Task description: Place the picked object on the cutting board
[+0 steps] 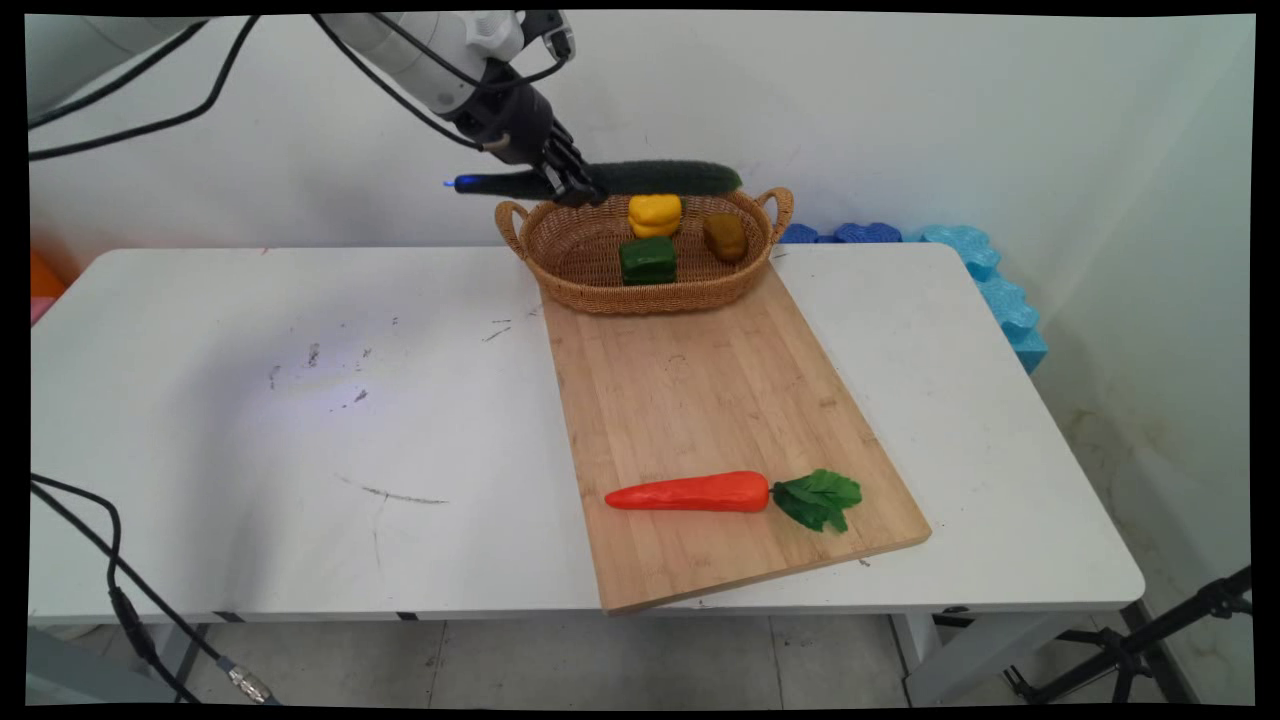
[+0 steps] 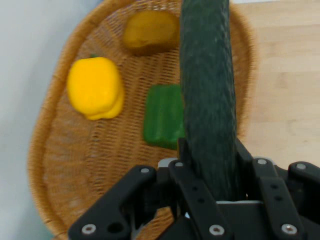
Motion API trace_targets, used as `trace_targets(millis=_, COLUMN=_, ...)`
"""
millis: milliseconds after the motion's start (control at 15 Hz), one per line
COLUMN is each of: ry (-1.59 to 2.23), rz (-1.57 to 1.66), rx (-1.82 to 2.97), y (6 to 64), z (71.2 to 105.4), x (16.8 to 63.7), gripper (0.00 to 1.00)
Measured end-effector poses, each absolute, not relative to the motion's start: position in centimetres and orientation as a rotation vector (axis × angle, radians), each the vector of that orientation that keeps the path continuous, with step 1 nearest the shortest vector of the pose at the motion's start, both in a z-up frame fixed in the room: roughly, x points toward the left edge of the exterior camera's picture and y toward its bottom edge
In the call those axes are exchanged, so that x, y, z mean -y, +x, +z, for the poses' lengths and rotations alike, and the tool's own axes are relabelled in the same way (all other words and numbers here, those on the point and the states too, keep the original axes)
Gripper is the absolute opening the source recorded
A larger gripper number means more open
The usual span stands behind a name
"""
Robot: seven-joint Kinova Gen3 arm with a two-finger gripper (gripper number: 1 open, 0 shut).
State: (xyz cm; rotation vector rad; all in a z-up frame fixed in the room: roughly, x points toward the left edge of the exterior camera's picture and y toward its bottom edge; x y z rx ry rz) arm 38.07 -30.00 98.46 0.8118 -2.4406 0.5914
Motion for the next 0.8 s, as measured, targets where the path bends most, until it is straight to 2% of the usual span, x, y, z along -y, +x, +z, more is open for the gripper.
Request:
trace_targets(millis=333, ry=0.785, rz=0.532, rx=2.424, y=37.2, z=97.4, x=27.9, gripper=0.0)
trace_targets(millis=800, ry=0.763, rz=0.496, rx=2.42, y=36.1, z=93.5, x=26.3, gripper=0.0)
